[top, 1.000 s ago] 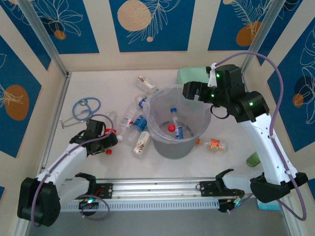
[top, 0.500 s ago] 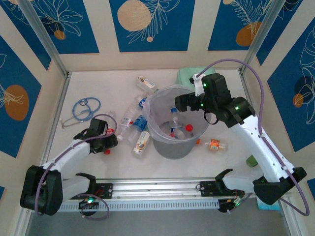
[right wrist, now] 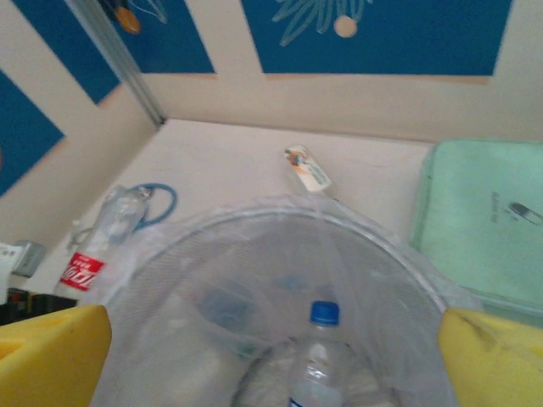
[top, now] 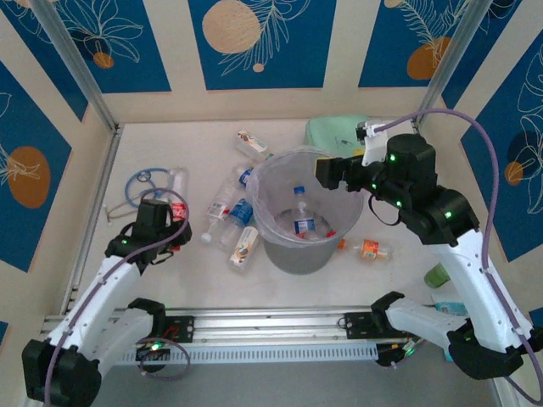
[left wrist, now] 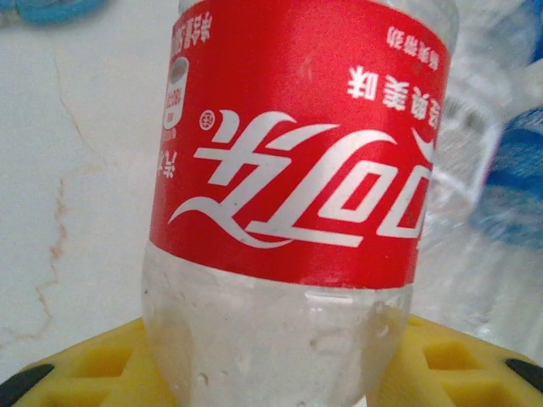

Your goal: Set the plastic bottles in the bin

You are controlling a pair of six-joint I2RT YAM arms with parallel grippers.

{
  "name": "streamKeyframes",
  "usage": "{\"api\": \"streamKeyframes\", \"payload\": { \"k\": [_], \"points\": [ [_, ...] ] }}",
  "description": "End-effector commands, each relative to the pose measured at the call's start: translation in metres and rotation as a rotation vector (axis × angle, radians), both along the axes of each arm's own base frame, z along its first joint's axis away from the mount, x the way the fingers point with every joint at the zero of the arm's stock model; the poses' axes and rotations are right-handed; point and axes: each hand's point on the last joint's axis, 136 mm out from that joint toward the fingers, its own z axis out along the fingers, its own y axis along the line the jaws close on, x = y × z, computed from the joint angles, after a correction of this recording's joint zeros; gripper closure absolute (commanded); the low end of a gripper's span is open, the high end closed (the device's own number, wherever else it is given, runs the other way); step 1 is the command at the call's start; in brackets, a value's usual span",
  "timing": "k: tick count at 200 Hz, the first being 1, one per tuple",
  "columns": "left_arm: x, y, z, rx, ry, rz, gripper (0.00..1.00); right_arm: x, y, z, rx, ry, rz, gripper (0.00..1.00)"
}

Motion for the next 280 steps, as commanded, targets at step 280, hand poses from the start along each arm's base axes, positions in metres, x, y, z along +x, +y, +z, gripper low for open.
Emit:
{"api": "streamKeyframes", "payload": {
  "k": [280],
  "points": [
    [0.036, -0.187, 0.230, -0.314, -0.441, -0.619, 1.00, 0.103, 0.152, 0.052, 0.275, 0.218, 0.532, 0.28]
  ]
}}
